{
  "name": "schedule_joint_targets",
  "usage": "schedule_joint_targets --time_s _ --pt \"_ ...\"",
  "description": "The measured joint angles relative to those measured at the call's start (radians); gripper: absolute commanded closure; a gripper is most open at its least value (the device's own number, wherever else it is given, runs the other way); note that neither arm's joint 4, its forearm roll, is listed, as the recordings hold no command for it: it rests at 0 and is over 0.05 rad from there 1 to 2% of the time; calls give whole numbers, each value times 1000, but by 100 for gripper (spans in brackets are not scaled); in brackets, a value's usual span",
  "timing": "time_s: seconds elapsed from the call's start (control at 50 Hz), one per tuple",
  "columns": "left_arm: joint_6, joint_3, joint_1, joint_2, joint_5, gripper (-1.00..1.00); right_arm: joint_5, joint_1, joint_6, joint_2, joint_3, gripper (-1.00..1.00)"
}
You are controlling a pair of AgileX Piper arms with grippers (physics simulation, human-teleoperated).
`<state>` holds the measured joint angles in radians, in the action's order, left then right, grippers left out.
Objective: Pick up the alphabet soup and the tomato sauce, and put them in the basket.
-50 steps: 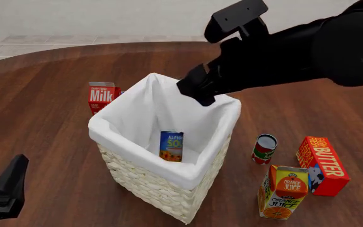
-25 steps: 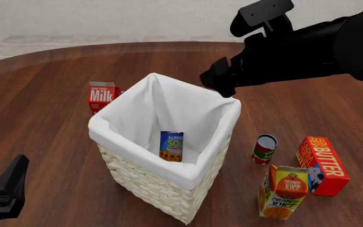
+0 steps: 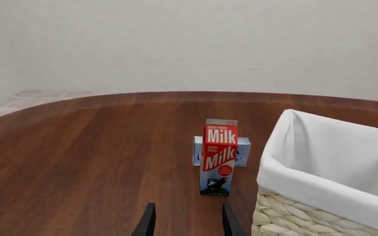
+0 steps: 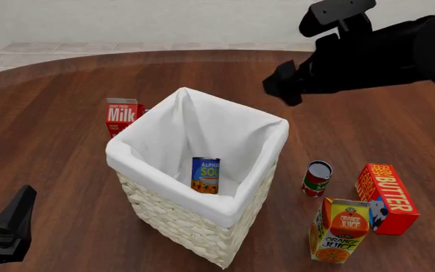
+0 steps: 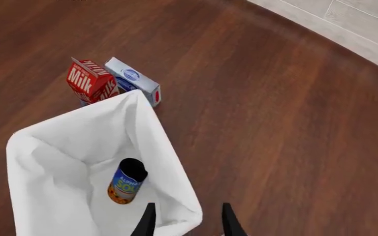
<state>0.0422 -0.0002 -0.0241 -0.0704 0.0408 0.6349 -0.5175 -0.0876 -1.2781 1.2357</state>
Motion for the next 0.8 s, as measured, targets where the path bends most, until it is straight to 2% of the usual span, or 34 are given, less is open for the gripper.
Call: schedule_joint_targets --time_s 0.8 --pt "-9 0 -7 -38 37 -100 -19 152 5 55 -86 -100"
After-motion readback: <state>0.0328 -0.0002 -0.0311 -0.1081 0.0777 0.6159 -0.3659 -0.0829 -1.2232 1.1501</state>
